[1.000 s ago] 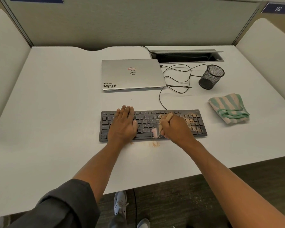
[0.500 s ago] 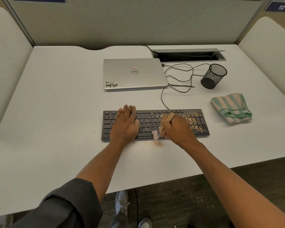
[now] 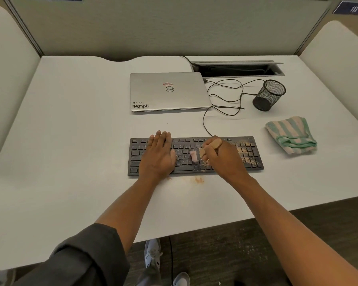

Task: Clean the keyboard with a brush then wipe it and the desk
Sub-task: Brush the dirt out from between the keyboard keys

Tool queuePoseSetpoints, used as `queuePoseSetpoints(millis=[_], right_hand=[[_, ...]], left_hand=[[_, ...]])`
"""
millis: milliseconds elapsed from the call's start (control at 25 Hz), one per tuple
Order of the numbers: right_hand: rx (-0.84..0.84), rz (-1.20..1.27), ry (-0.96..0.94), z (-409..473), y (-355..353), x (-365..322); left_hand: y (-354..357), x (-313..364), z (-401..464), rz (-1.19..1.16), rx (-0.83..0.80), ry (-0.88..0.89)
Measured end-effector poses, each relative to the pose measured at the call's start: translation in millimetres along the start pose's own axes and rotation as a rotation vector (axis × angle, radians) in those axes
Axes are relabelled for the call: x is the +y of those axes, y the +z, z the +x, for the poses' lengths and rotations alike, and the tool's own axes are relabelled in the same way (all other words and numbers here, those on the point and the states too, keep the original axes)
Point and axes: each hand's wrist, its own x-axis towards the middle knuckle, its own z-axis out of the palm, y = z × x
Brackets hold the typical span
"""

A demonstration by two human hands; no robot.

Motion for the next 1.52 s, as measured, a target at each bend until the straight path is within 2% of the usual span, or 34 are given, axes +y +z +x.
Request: queuePoseSetpoints(millis=[240,400,680,760,840,920,1000,1160,1320,1520], right_hand=[[-0.083,-0.081,0.068,-3,1,5],[0.043,0.009,0.071,-11,-3,7],[0.086,0.009,0.094,-29,5,6],[0.115,0.115,0.044,-27,7,-1],[0.069,0.173,-0.089,-28,21,-7],[0.030,0.106,-0.208,-32,42,-2],[0.069,-0.031,-0.248,-36,53,10],[0.240,-0.152,-0.128,-33,50,24],[0.106,-0.167,-0.297,-35,68,16],[0.249,-0.157,-0.123,-26,56,23]], left_hand=[[0,1,0,-0.001,-0.010,-0.006],[-3,1,-1,-0.004,-0.026,-0.002],[-5,1,-2,0.006,-0.029,0.011],[-4,1,-2,0.004,-0.032,0.014],[-4,0,-1,-0.003,-0.024,0.017],[-6,0,-2,-0.015,-0.031,0.017],[-8,1,-1,-0.020,-0.037,0.023],[-9,0,-1,-0.025,-0.041,0.027],[-7,-2,0,-0.035,-0.032,0.036],[-7,-3,0,-0.038,-0.051,0.041]])
